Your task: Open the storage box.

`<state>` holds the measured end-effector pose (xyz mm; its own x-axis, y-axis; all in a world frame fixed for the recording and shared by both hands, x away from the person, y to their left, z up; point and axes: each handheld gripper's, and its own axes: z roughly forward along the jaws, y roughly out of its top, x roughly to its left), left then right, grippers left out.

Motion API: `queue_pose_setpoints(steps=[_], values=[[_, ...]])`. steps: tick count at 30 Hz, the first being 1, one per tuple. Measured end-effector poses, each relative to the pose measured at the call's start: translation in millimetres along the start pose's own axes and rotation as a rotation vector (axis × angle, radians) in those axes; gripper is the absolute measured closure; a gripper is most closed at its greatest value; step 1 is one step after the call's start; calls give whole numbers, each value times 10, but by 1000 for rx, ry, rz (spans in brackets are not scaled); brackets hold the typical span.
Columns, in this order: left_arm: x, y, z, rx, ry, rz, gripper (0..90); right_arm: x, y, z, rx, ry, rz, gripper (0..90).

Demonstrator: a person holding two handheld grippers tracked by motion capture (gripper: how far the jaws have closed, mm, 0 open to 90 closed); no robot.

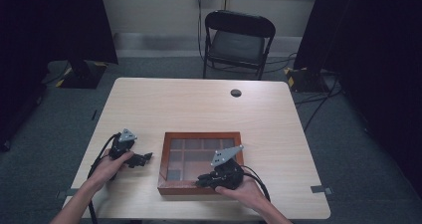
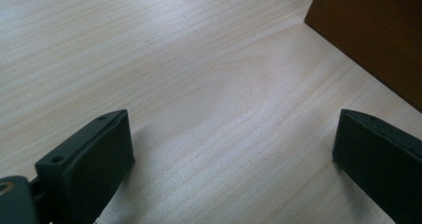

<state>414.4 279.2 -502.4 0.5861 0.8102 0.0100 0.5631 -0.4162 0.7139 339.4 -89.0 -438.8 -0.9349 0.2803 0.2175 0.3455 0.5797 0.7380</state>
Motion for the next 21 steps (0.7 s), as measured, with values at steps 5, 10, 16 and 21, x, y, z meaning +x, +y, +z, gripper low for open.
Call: queue_pose_setpoints(steps=[5,10,16,21], values=[[0,0,0,0,0,0,18,6,-6,-1,0,-8,-8,810],[-1,0,0,0,-1,-1,18,30,16,1,14,-22,-18,816],[0,1,0,0,-1,-1,17,39,38,11,24,-22,-17,818],[0,1,0,0,-1,0,17,40,53,-2,23,-16,-6,818]])
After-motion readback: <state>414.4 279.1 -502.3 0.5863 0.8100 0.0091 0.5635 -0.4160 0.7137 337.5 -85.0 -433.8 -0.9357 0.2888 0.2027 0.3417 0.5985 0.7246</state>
